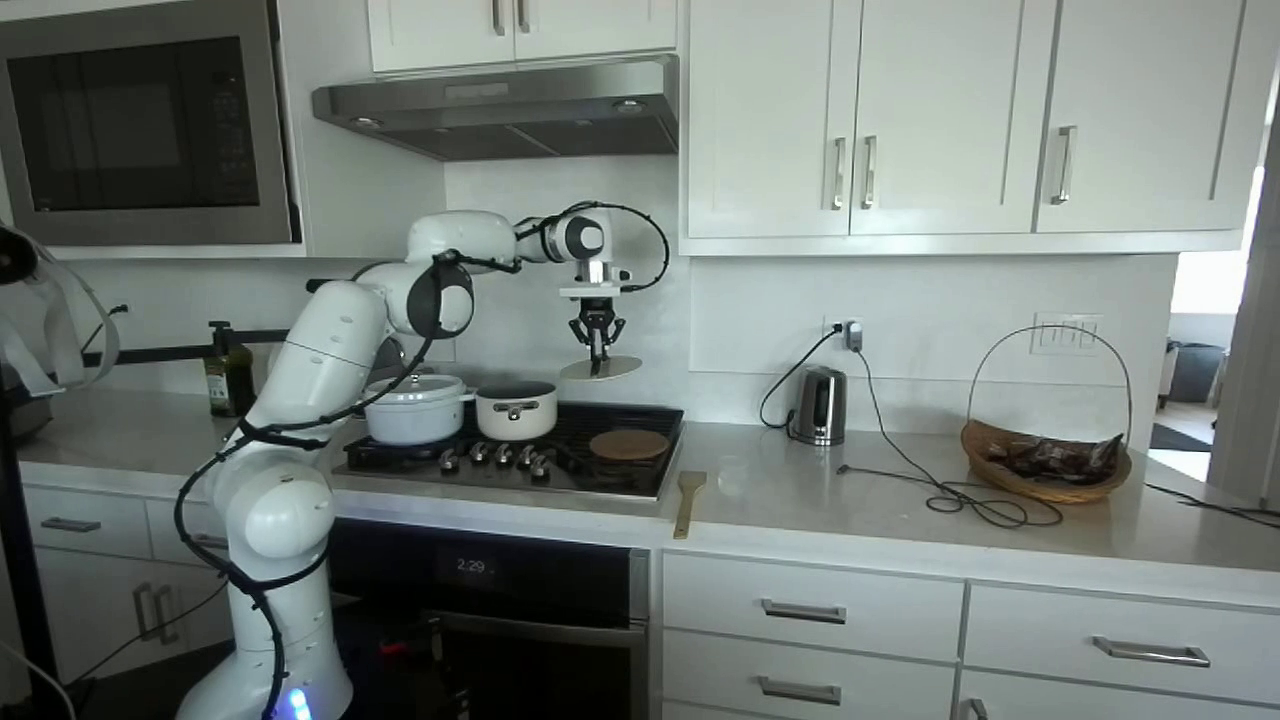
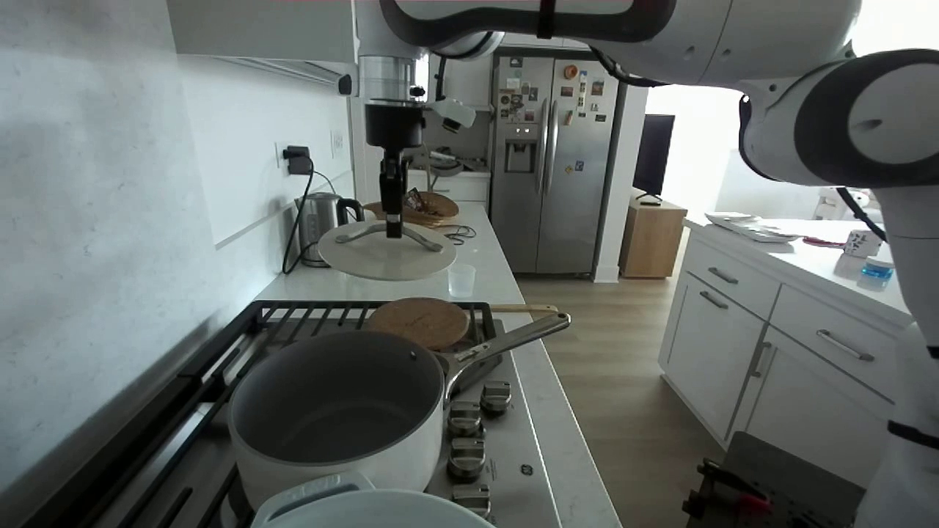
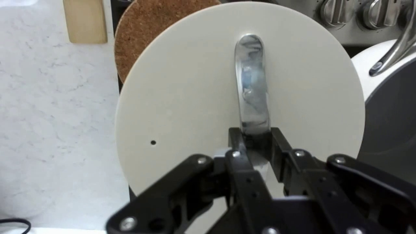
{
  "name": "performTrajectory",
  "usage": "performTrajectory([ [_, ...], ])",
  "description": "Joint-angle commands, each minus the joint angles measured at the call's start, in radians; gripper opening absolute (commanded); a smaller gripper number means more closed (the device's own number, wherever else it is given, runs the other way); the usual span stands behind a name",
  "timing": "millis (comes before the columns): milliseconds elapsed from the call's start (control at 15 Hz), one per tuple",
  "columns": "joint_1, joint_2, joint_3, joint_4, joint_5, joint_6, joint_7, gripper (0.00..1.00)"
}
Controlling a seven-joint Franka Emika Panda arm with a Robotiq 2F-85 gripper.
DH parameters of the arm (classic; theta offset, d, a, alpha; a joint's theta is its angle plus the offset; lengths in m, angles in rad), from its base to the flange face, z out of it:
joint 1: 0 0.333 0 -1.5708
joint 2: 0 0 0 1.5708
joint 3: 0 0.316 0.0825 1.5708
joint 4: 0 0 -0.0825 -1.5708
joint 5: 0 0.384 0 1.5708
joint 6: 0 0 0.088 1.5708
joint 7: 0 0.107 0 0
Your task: Remove the lid from the pot on the right side of the stove
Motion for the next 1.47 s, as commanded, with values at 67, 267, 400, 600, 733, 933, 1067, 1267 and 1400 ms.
performTrajectory([
  [67, -0.042, 0.057, 0.0, 0.075, 0.031, -0.028, -0.039, 0.06],
  [267, -0.057, 0.087, 0.004, 0.081, 0.031, -0.028, -0.04, 0.06],
  [400, -0.064, 0.105, 0.005, 0.081, 0.027, -0.03, -0.042, 0.06],
  [600, -0.07, 0.131, 0.005, 0.087, 0.029, -0.037, -0.036, 0.06],
  [733, -0.077, 0.14, 0.005, 0.085, 0.031, -0.035, -0.038, 0.06],
  [933, -0.091, 0.148, 0.006, 0.078, 0.034, -0.031, -0.041, 0.06],
  [1067, -0.102, 0.154, 0.006, 0.076, 0.036, -0.03, -0.042, 0.06],
  [1267, -0.115, 0.163, 0.009, 0.074, 0.039, -0.031, -0.043, 0.06],
  [1400, -0.123, 0.169, 0.011, 0.072, 0.042, -0.032, -0.043, 0.06],
])
